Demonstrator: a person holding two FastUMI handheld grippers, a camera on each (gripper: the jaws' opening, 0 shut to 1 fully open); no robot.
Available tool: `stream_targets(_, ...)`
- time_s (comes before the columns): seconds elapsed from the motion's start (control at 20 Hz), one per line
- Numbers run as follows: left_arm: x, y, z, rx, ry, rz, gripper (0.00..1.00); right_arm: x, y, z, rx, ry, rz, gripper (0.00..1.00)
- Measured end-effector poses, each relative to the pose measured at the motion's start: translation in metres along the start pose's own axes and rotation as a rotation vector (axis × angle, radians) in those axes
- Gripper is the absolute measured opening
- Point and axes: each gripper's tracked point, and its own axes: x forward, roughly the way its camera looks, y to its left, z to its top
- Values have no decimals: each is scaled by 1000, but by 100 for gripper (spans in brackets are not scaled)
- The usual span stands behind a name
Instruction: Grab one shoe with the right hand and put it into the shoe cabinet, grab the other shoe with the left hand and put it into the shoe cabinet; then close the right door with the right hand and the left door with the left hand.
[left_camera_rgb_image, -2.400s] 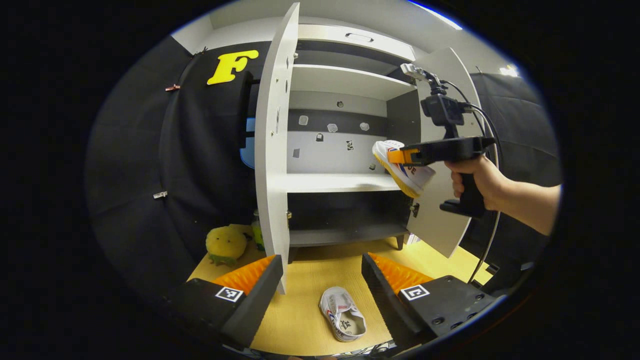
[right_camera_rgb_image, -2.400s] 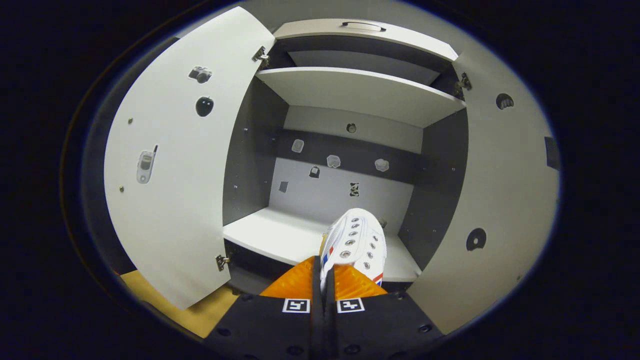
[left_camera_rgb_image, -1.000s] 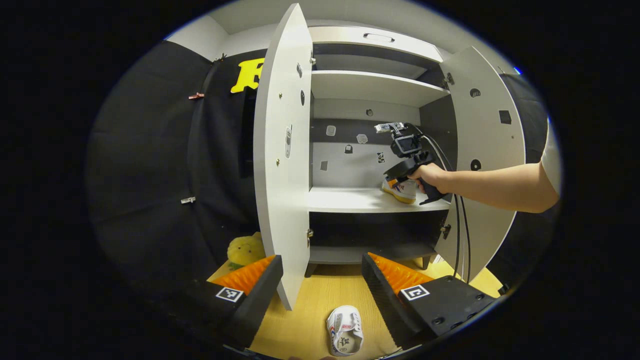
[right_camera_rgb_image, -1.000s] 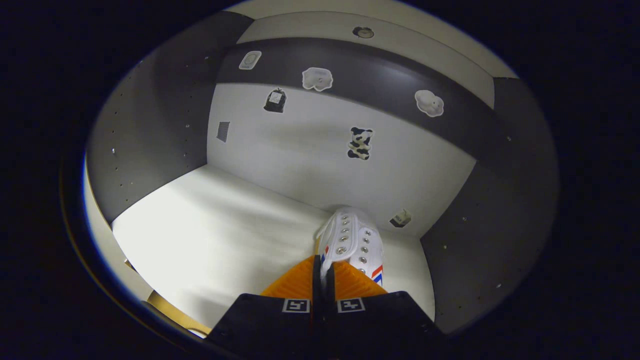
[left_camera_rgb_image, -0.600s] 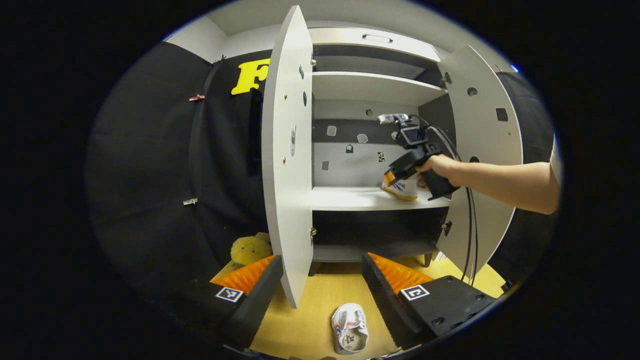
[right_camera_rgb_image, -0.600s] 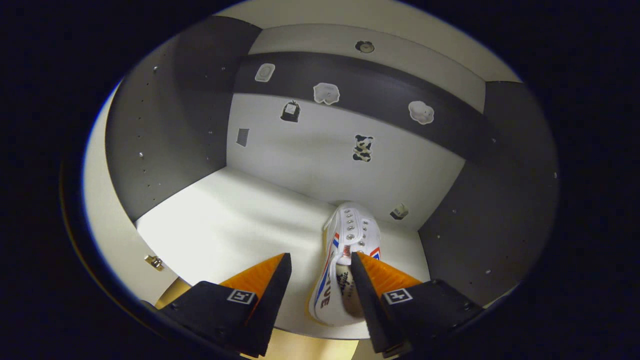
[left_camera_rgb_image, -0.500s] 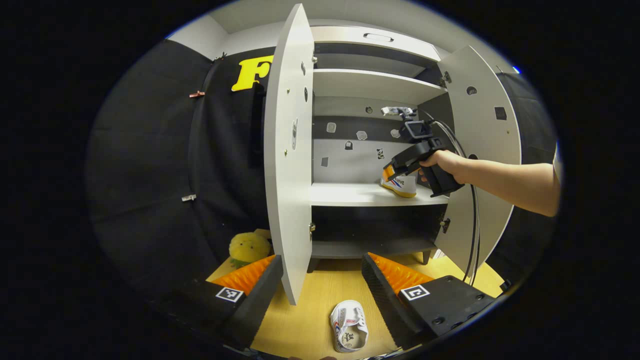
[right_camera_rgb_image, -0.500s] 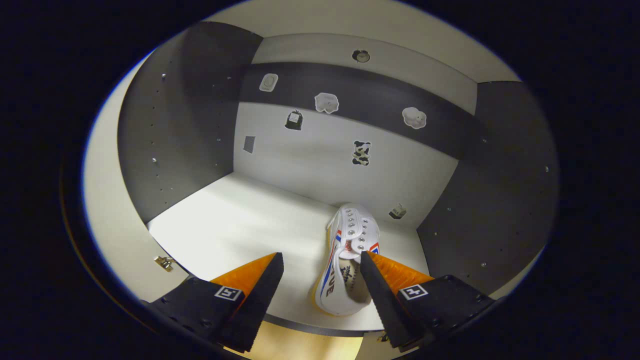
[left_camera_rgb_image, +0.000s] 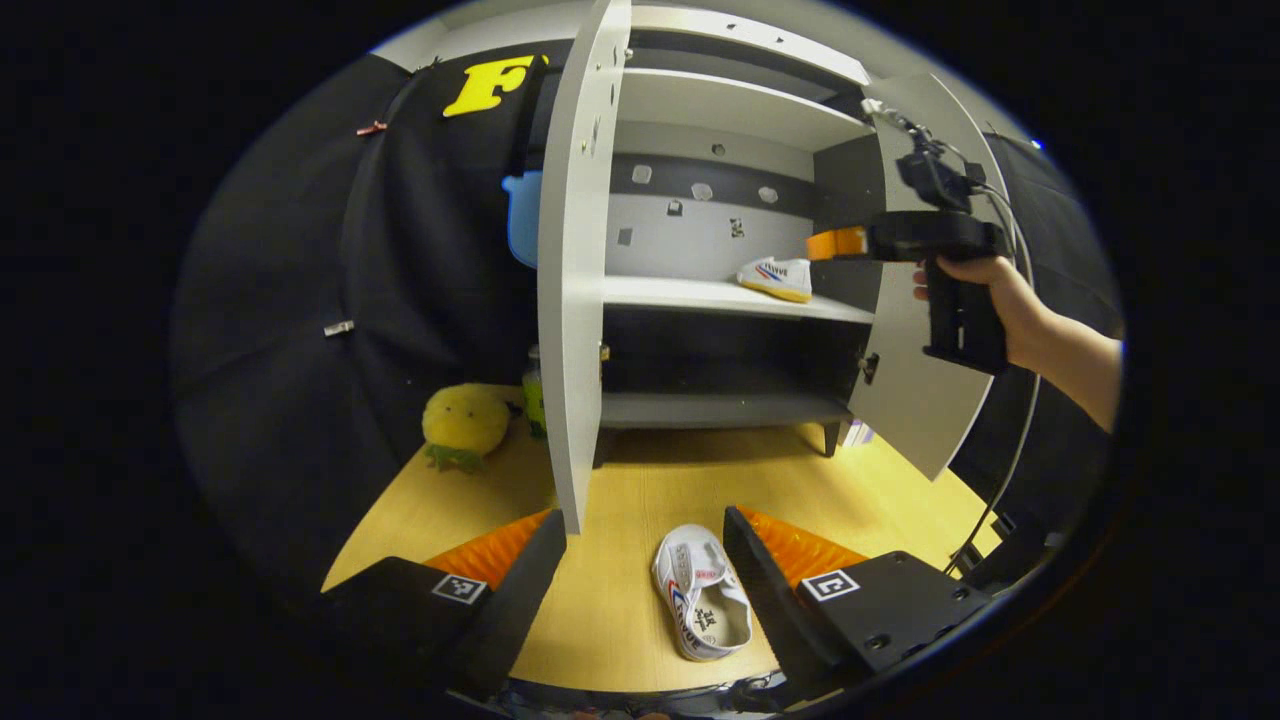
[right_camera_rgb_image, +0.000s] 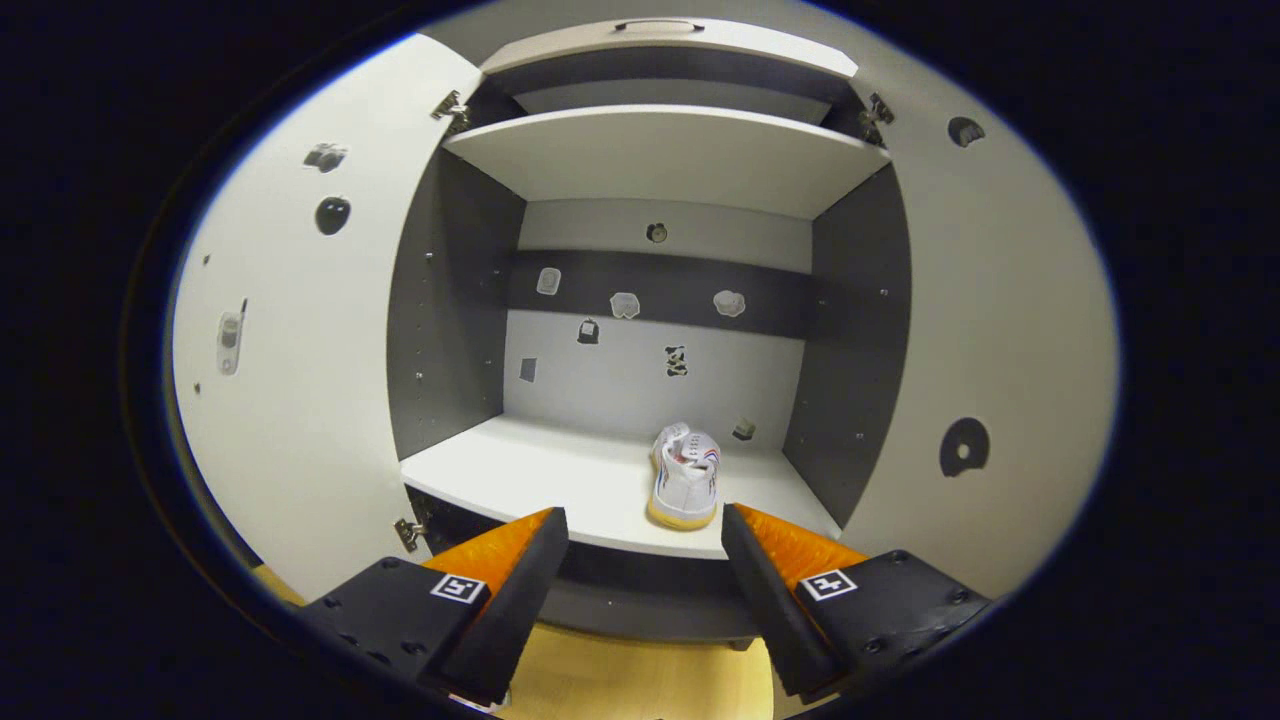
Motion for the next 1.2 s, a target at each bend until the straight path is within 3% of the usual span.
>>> stream_targets(0.15,18,-2,-42,-70,102,-44,99,-47,10,-38,52,10,0,98)
stream_targets(0.25,29,-10,-64,-89,149,-76,95,-74,11,-76,66,76,-13,98)
stream_targets(0.4,48,-17,-97,-16,211,-103,95,-112,14,-127,91,200,-11,98)
stream_targets(0.55,59,-25,-132,-8,295,-131,95,-137,4,-167,99,289,-49,98)
stream_targets(0.85,100,-23,-160,73,369,-114,95,-174,-17,-202,108,370,-111,98)
stream_targets(1.0,120,-28,-156,67,368,-125,79,-191,-14,-216,96,418,-111,98)
stream_targets(1.2,136,-34,-158,103,374,-139,66,-202,-11,-223,102,447,-102,98)
